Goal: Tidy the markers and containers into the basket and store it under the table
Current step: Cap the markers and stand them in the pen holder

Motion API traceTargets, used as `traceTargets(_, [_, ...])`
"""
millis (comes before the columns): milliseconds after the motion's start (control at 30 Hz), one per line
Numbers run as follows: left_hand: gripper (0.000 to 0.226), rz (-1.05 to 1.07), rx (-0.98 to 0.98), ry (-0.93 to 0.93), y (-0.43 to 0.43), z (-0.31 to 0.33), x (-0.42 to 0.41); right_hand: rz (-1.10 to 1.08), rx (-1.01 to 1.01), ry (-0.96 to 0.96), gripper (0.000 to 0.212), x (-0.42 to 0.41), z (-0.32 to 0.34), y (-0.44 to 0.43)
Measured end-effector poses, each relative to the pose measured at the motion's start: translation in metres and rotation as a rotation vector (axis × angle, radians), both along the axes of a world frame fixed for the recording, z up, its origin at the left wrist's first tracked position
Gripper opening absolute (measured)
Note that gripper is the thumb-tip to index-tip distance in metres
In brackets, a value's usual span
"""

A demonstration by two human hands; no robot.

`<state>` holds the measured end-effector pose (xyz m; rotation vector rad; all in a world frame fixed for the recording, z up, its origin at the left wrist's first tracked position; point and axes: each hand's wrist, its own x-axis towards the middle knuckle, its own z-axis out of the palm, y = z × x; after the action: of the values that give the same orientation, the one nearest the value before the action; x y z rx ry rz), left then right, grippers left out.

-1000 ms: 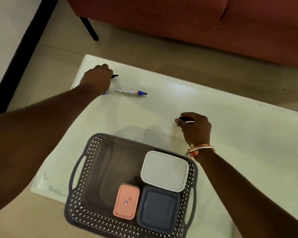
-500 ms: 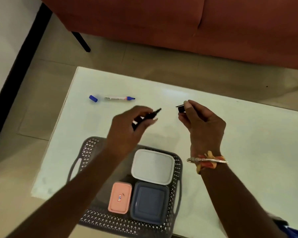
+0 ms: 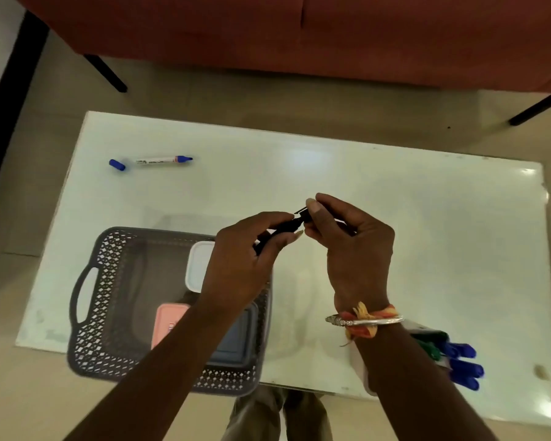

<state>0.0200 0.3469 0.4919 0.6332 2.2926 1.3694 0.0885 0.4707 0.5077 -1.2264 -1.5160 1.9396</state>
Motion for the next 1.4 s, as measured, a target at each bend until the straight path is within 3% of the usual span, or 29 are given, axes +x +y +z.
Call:
traceTargets(233, [0.027, 0.066, 0.056, -0.097, 0.037, 0.008, 0.04, 0.086, 0.062, -0.037, 0.03, 0.048, -0.001, 0.019])
traceTargets(500, [0.034, -0.016, 0.147, -0.161, 0.096, 0.019, 0.095, -0.098, 0.106, -0.007, 0.031, 0.114, 0.016, 0.057])
traceTargets(800, [0.034, -0.08, 0.193, -0.494, 0.127, 0.023, 0.14, -0.164, 0.24, -0.046, 0.021, 0.169, 0.017, 0.081])
traceTargets(967, [0.024, -0.061, 0.199, -0.728, 0.117, 0.021, 0.152, -0.045, 0.263, -0.12, 0.021, 0.182, 0.014, 0.082])
traceTargets(1033, [0.027, -0.128, 0.143, -0.686, 0.113, 0.017, 0.153, -0.027, 0.262, -0.14, 0.022, 0.187, 0.011, 0.081])
traceTargets(1133, [0.018, -0.282, -0.048, -0.433, 0.108, 0.007, 0.151, -0.124, 0.194, -0.152, 0.022, 0.193, 0.006, 0.078])
traceTargets(1233, [0.037, -0.347, -0.162, -0.154, 0.105, 0.0, 0.157, -0.153, 0.121, -0.163, 0.027, 0.193, 0.003, 0.069])
traceTargets(1400, [0.04, -0.272, -0.141, -0.096, 0.108, -0.001, 0.164, -0.215, 0.147, -0.164, 0.029, 0.191, 0.004, 0.054])
